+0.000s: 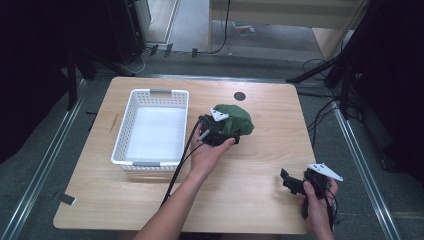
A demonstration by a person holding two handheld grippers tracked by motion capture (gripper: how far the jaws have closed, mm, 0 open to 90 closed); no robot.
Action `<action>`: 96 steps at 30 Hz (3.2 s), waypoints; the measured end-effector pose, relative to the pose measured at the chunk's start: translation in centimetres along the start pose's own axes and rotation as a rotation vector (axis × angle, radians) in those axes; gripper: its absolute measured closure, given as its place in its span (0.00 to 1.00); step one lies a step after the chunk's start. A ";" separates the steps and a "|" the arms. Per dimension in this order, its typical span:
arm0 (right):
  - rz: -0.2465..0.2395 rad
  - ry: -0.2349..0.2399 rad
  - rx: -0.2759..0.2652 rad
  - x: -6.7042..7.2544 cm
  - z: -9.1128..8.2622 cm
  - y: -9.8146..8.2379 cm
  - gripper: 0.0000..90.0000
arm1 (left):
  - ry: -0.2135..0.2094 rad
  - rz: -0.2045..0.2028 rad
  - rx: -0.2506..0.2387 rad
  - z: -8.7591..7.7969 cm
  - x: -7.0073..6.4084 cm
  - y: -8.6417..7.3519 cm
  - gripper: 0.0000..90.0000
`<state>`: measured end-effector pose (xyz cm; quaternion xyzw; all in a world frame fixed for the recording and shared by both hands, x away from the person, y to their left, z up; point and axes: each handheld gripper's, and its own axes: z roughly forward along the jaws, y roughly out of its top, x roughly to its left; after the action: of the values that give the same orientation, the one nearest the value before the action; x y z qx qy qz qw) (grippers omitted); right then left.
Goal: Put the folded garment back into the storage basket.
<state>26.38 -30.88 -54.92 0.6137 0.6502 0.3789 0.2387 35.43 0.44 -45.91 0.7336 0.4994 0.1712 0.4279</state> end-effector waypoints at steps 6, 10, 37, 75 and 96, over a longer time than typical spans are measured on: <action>0.000 0.000 0.000 0.0 0.0 0.0 0.02 | 0.002 -0.009 -0.024 -1.1 0.5 0.7 0.30; 0.000 0.000 0.000 0.0 0.0 0.0 0.02 | 0.002 -0.004 -0.031 -1.6 0.8 0.9 0.30; -0.002 -0.001 0.000 0.0 0.0 0.0 0.02 | 0.080 -0.063 -0.091 -6.5 6.7 1.2 0.30; -0.004 -0.003 -0.002 0.0 0.0 0.0 0.02 | 0.251 -0.188 -0.059 -8.5 17.5 -2.4 0.30; 0.001 -0.001 -0.001 0.0 0.0 0.0 0.02 | 0.272 -0.210 0.230 -5.0 19.7 -3.2 0.24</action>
<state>26.39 -30.93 -54.93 0.6143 0.6495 0.3791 0.2392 38.91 20.50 -49.11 0.6915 0.6427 0.1650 0.2854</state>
